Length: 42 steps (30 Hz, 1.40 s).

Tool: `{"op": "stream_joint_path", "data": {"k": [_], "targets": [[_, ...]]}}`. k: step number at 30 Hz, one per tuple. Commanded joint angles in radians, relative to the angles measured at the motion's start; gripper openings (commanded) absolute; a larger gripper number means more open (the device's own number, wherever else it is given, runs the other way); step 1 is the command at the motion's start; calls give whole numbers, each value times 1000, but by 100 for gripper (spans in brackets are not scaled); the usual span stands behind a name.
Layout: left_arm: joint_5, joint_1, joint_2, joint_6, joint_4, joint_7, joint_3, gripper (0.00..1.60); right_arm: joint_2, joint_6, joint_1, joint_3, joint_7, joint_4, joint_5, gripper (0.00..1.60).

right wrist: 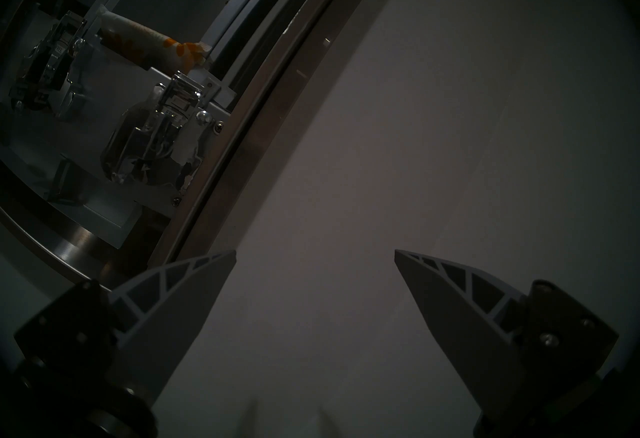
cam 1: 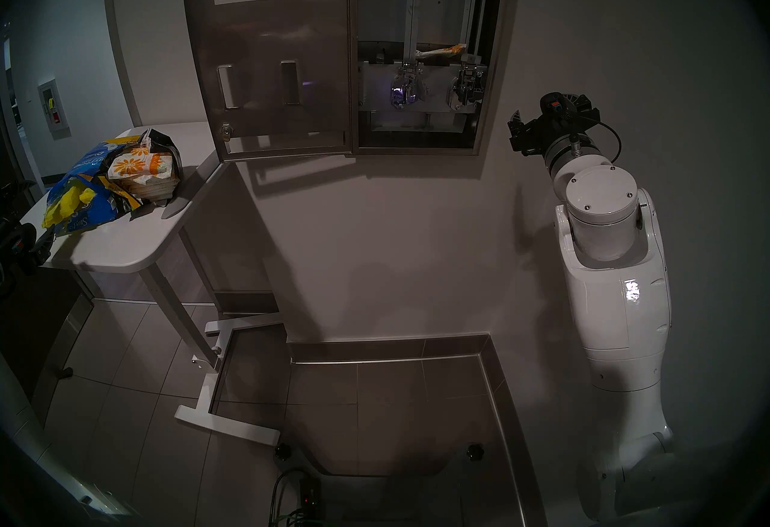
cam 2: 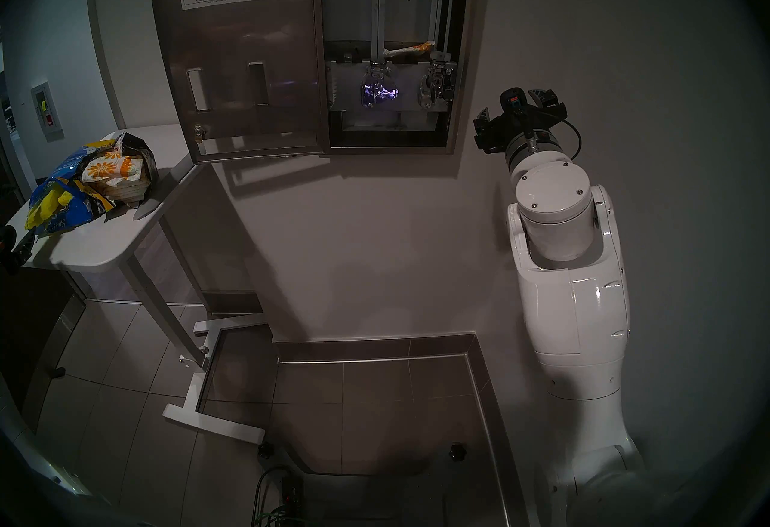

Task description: Open the dispenser door, put the pads inside, close the door

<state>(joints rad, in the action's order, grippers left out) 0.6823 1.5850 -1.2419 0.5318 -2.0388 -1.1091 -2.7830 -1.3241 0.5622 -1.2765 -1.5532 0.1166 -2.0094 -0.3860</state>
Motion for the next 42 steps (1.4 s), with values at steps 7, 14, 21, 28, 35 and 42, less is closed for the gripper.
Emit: {"op": "stream_joint_path", "data": {"k": [7,14,21,28,35,42], "targets": [[-11,-20,-12,-55,-50,-15,34,160,0,-13,25,-3,-8,-28,-2,160],[19,-38,-8,-80,-40,3,56,160,0,-13,25,-3,-8,-28,-2,160],[53,-80,5,-114,-9,38,73,160,0,-13,25,-3,-8,-27,-2,160],[68,-106,9,-134,9,63,80,160,0,-13,25,-3,-8,-27,-3,160],[79,-115,0,-149,9,75,84,160,0,-13,25,-3,-8,-27,-3,160],[79,-100,-18,-143,-2,78,81,160,0,-13,25,-3,-8,-28,-3,160]]}}
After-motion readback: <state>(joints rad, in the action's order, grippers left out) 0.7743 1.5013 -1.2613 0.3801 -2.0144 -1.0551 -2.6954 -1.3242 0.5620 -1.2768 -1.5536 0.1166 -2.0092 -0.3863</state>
